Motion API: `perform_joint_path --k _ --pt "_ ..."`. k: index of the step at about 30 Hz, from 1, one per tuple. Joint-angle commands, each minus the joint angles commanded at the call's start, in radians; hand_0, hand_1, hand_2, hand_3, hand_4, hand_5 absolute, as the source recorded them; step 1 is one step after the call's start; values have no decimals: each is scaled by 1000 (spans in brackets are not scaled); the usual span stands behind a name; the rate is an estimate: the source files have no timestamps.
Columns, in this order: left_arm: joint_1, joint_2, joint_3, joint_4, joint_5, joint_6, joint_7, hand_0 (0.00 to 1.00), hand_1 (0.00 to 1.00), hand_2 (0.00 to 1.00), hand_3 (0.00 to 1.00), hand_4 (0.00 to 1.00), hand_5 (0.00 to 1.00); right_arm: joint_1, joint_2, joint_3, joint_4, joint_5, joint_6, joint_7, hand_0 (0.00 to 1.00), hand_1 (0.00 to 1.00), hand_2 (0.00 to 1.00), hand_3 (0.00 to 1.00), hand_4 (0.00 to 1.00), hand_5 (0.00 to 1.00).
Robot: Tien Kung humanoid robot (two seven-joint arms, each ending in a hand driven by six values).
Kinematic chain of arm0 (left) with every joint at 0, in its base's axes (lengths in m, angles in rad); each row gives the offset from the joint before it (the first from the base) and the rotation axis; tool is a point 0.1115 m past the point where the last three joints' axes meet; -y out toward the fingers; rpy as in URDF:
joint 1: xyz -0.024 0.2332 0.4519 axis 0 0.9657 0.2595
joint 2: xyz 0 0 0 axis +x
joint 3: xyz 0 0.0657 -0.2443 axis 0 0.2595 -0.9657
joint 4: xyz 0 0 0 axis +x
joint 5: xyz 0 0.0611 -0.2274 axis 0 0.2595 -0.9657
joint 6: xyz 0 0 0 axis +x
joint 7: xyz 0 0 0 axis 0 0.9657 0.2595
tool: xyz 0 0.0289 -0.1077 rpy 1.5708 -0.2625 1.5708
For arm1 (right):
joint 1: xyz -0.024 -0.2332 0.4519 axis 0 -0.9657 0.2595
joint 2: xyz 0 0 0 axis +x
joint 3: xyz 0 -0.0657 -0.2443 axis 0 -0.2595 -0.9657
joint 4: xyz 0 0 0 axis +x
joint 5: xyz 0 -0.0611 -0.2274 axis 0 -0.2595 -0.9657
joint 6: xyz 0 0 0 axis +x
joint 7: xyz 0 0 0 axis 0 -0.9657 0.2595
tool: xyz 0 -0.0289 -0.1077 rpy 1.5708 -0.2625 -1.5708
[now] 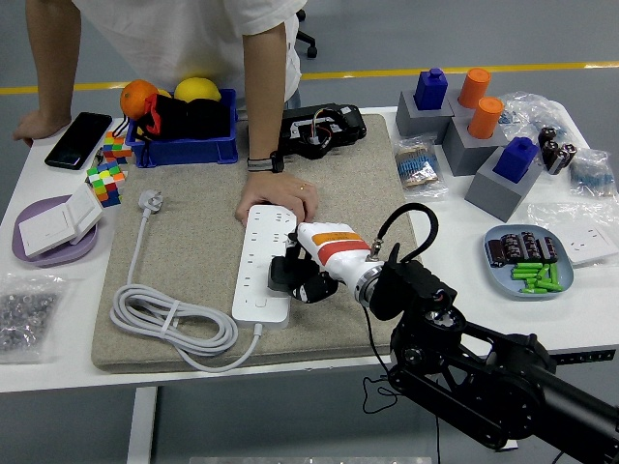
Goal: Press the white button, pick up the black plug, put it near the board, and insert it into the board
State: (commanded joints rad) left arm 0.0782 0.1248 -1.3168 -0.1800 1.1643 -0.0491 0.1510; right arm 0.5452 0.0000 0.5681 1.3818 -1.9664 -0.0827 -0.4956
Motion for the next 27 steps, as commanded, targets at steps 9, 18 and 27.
perform_joint_path --k 9,18,27 --pt "-1 1 -2 0 3 0 1 654 655 651 651 622 9 23 0 -14 -26 3 -22 10 325 393 435 486 750 2" --pt "-1 2 -3 0 3 0 3 654 655 651 651 622 11 47 0 -17 -30 8 -19 5 322 391 433 484 748 2" --pt "-4 3 5 0 -4 0 1 655 656 652 651 622 10 76 0 -32 -36 23 -22 14 319 390 432 484 746 2"
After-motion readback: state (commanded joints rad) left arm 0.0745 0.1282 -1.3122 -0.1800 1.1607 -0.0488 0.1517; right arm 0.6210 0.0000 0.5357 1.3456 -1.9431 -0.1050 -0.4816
